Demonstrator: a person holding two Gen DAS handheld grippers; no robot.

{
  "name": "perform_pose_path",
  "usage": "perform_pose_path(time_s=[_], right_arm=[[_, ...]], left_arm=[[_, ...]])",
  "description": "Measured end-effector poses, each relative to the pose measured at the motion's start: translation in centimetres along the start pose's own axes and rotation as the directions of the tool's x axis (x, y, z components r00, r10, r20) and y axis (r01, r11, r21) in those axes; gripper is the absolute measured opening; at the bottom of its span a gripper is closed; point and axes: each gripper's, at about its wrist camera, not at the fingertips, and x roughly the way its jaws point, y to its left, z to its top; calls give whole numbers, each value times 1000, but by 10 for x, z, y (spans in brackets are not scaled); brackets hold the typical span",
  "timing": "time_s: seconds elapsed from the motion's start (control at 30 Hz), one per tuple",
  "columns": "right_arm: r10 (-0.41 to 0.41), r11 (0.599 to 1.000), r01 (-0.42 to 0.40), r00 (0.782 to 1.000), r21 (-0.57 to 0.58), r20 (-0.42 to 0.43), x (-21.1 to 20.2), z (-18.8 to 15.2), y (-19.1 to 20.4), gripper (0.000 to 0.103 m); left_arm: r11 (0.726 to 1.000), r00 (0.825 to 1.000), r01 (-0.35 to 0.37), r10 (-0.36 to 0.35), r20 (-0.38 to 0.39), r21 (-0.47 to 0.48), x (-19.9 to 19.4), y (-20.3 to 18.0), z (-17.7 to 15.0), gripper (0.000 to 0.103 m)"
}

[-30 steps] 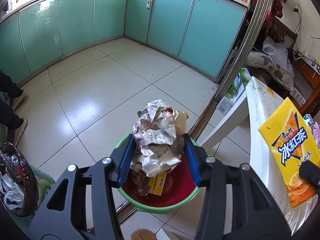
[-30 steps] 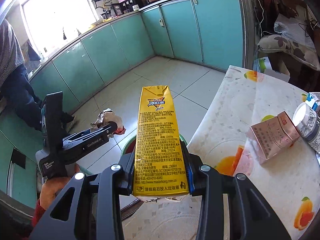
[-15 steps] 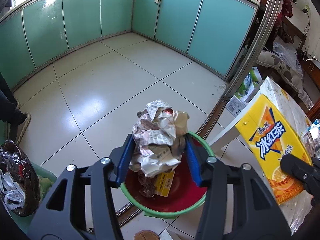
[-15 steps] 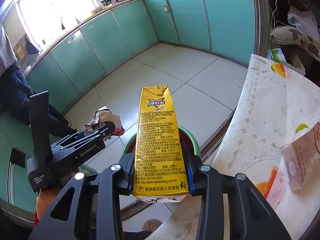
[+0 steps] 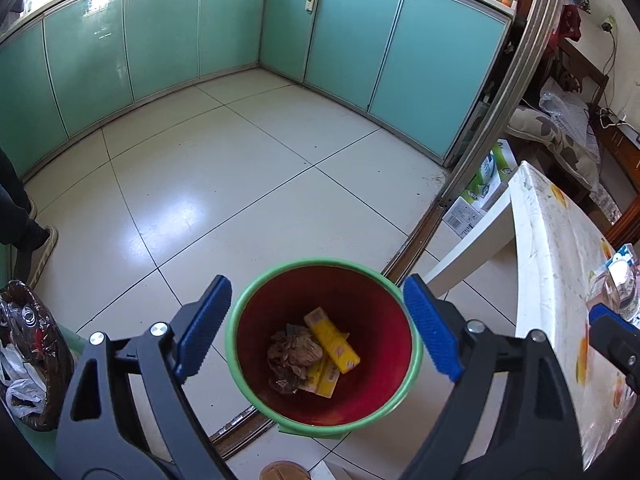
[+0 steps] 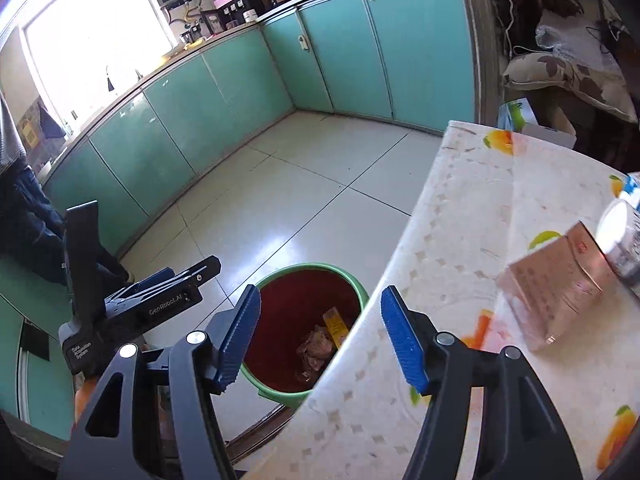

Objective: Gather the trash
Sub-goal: 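Move the right gripper to the white paper cup while the left approaches the cigarette box, then grasp the white patterned paper cup with the right gripper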

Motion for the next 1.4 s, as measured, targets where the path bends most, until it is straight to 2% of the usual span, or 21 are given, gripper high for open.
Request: perform_pose_path(time_s=[0.17, 0.27, 0.43, 0.57, 0.67, 0.8, 0.87, 1.0, 1.1, 1.17, 1.27, 1.33, 1.37, 1.4], right_arm=[[-50, 997, 47, 998, 67, 36, -53, -18, -40, 63], [-116, 990, 111, 992, 89, 49, -84, -32, -69, 63], [-266, 960, 259, 963, 110, 53, -135, -56, -120, 63], [-348, 934, 343, 937, 96, 33, -164, -69, -151, 64], [-344, 936, 343, 939, 76, 7, -171, -69, -165, 64], [-350, 934, 348, 937, -77, -9, -158, -40, -162, 64], [-335, 933, 322, 940, -164, -61, -138, -17, -162, 64], [-364, 915, 328, 923, -234, -127, -93, 11, -167, 62], [-412, 887, 351, 895, -300, -171, -61, 20, -173, 62], [-444, 865, 367, 878, -343, -180, -47, 23, -174, 62], [-448, 858, 353, 869, -372, -210, -32, 26, -178, 62], [-468, 844, 360, 857, -397, -217, -23, 25, -180, 57], [-475, 835, 361, 854, -416, -212, -21, 26, -179, 48], [-474, 833, 358, 855, -422, -210, -20, 26, -178, 46]], left_arm=[[995, 999, 51, -52, 12, 83, -11, -37, -4, 86], [987, 996, 84, -87, 16, 140, -20, -65, -9, 86], [969, 990, 128, -138, 33, 212, -35, -107, -16, 89], [943, 982, 171, -185, 23, 284, -45, -143, -24, 90], [908, 980, 175, -197, 20, 380, -48, -173, -34, 93], [865, 980, 175, -198, -1, 471, -47, -205, -53, 94], [851, 975, 206, -218, -32, 483, -46, -215, -58, 94], [835, 964, 253, -258, -58, 489, -45, -233, -54, 96], [817, 959, 269, -275, -66, 510, -38, -248, -43, 98], [806, 965, 248, -252, -67, 538, -32, -254, -42, 98], [777, 969, 233, -234, -75, 584, -25, -260, -43, 98], [765, 969, 234, -237, -76, 599, -23, -261, -43, 98], [764, 968, 237, -238, -79, 600, -22, -258, -44, 98], [765, 969, 235, -233, -83, 600, -20, -257, -44, 98]])
